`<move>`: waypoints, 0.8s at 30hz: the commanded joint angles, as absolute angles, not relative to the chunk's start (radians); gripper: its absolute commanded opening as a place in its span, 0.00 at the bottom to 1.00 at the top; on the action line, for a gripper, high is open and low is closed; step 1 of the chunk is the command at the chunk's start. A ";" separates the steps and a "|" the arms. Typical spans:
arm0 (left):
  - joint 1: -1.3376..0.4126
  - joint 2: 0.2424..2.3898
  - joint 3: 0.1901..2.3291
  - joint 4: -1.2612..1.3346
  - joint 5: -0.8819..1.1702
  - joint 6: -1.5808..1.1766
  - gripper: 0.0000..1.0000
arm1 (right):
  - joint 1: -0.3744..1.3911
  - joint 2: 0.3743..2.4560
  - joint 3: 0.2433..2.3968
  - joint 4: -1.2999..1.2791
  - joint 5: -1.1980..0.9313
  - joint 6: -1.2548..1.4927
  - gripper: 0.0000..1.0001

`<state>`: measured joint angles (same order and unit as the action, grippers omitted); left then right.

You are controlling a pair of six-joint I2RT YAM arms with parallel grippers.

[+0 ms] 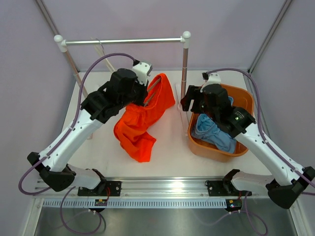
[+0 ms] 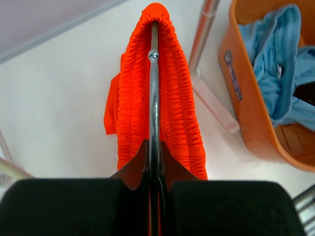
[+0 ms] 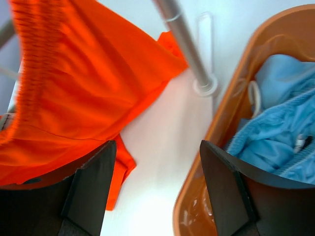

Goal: Remove the shorts from the hanger

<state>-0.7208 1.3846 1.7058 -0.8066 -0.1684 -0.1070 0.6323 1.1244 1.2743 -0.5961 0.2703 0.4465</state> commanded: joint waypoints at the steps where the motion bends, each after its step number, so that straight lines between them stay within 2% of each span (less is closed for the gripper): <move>1: -0.768 1.289 1.655 -0.701 -0.181 -0.120 0.00 | 0.725 1.172 1.365 -0.584 0.298 0.451 0.77; 11: -0.825 1.223 1.539 -0.678 -0.189 -0.130 0.00 | 0.830 1.278 1.457 -0.583 0.339 0.485 0.74; 24: -0.857 1.198 1.490 -0.650 -0.175 -0.124 0.00 | 0.844 1.350 1.486 -0.574 0.362 0.520 0.73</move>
